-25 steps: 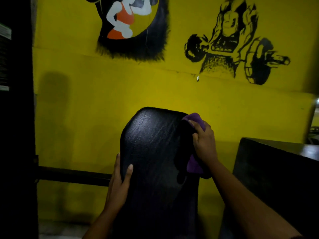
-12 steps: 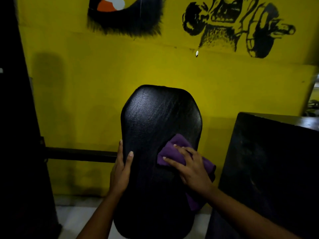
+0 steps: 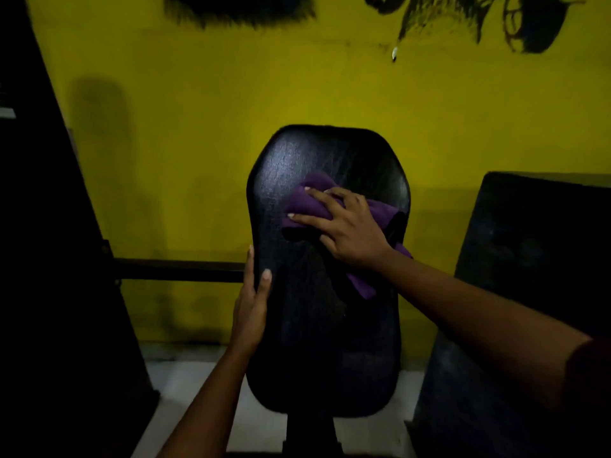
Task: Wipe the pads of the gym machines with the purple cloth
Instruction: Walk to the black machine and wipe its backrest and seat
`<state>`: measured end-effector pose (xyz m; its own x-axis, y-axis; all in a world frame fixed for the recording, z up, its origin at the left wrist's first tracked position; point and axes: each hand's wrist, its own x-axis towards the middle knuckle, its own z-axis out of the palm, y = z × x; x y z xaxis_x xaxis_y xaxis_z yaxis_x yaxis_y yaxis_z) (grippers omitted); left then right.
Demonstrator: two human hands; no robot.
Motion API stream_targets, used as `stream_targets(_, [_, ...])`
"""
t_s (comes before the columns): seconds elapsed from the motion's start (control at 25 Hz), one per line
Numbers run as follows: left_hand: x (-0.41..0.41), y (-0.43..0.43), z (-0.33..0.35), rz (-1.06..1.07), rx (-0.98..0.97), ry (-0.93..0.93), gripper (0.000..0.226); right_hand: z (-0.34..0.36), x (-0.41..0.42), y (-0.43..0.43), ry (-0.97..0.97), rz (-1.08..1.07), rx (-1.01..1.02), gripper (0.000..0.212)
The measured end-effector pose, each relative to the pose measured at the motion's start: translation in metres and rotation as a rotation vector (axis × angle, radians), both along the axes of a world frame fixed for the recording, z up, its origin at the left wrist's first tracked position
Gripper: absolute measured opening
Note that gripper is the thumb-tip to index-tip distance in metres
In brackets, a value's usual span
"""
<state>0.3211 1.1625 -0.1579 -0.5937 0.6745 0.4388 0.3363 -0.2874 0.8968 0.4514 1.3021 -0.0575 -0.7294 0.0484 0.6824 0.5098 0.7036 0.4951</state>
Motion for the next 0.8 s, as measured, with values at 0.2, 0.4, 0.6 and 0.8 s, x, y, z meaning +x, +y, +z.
stream_targets(0.2, [0.003, -0.011, -0.020, -0.035, 0.002, -0.063, 0.069, -0.062, 0.019, -0.022, -0.128, 0.108, 0.048, 0.053])
stream_targets(0.4, [0.009, -0.022, -0.039, -0.055, -0.016, -0.121, 0.052, -0.121, 0.040, -0.049, -0.132, 0.166, 0.008, 0.043])
stream_targets(0.6, [0.017, -0.030, -0.041, -0.030, -0.083, -0.107, 0.085, -0.166, 0.059, -0.078, -0.204, 0.172, -0.121, 0.041])
stream_targets(0.8, [0.029, -0.046, -0.041, 0.002, -0.168, -0.136, 0.079, -0.174, 0.076, -0.105, -0.344, 0.161, -0.297, 0.038])
